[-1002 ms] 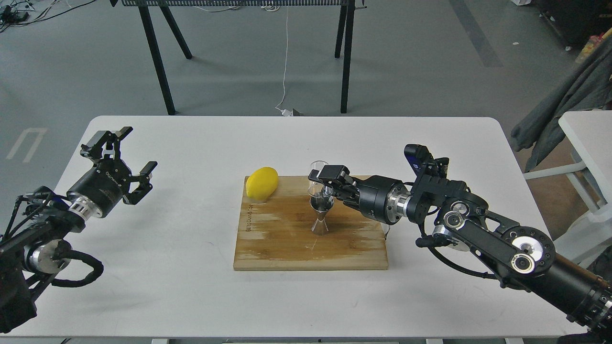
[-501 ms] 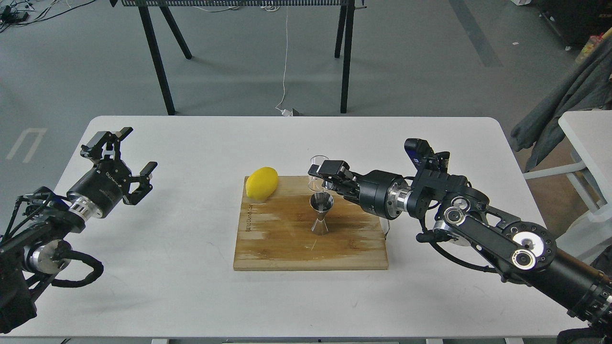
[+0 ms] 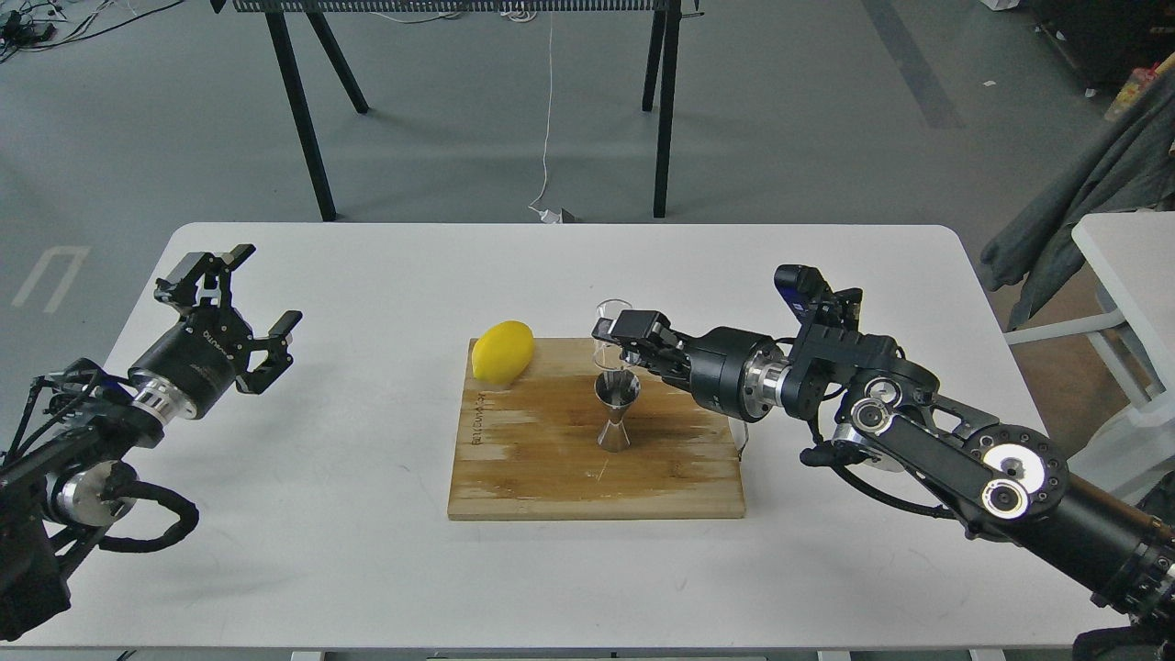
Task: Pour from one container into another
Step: 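Tilt the glass upright and carry it back with the right gripper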
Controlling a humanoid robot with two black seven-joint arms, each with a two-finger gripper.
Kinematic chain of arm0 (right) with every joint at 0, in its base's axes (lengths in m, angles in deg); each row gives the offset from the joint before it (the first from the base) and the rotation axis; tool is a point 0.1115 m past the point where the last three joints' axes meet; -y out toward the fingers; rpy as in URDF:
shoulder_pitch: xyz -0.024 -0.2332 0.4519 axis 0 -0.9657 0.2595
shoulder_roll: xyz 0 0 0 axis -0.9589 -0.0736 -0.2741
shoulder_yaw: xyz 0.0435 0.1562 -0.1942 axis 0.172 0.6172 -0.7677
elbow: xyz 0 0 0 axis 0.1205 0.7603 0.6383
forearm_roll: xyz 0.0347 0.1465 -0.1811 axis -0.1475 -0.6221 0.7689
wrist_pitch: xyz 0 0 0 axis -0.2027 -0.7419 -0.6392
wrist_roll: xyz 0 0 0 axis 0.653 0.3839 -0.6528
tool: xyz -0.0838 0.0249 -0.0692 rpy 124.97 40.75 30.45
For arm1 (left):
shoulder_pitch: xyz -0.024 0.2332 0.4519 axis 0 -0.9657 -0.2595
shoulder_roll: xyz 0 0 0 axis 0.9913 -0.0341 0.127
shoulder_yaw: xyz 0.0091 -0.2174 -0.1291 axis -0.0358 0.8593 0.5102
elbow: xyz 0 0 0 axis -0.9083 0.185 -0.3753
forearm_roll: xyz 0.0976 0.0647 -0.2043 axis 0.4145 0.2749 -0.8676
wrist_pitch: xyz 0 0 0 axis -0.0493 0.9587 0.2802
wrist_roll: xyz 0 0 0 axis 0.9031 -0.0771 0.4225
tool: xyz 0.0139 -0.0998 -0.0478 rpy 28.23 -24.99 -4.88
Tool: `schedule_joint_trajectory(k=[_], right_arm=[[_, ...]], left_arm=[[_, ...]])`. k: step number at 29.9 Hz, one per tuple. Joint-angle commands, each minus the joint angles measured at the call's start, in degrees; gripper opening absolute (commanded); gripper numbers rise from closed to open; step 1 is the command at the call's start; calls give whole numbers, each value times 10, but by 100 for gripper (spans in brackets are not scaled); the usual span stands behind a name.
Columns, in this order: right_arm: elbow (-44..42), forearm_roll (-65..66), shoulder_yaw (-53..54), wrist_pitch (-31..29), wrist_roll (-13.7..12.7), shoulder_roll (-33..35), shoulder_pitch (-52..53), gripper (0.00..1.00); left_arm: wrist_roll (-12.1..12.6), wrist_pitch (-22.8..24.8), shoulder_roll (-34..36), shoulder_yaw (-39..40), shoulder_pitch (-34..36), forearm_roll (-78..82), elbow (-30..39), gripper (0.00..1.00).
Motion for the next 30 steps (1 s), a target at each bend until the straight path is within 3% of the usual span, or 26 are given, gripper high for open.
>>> schedule_joint_trajectory(k=[1,13,30], right_arm=[[-1,1,-3,0,0,0,3,40],[-1,-37,6,2,0,3,-3,40],[10,-467,233,3,-2,-45,-173,40]], left_arm=[[0,0,0,0,-1,0,0,99],[0,0,0,0,-1,0,0,99],[0,0,4,0,-4,0,0,99]])
